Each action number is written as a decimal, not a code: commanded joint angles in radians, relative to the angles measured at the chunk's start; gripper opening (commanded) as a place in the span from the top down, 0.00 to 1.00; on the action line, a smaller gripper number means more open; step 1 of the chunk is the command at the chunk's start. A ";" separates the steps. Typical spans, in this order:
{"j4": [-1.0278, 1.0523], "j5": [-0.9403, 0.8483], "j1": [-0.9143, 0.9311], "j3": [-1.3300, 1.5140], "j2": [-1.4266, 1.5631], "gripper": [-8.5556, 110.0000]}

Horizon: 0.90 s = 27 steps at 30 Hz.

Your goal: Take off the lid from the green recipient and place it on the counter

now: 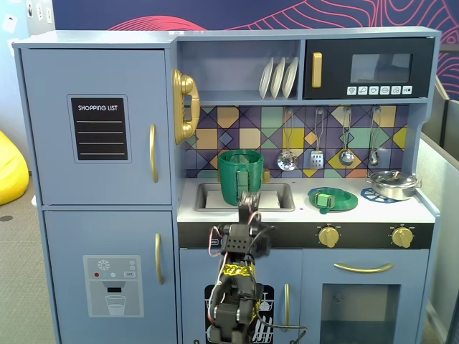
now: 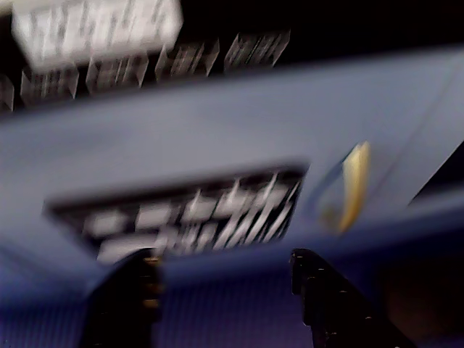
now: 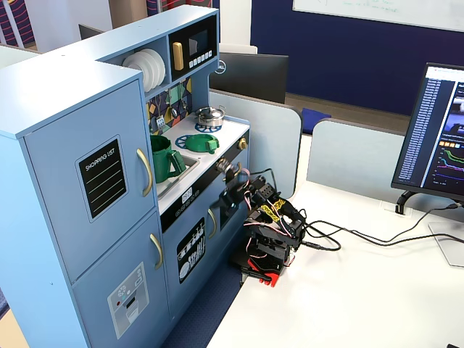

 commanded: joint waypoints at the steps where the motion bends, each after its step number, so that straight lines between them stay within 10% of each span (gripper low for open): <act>1: -0.101 0.034 -0.097 0.141 0.031 0.90; 27: 0.357 0.255 -0.206 0.411 0.120 0.93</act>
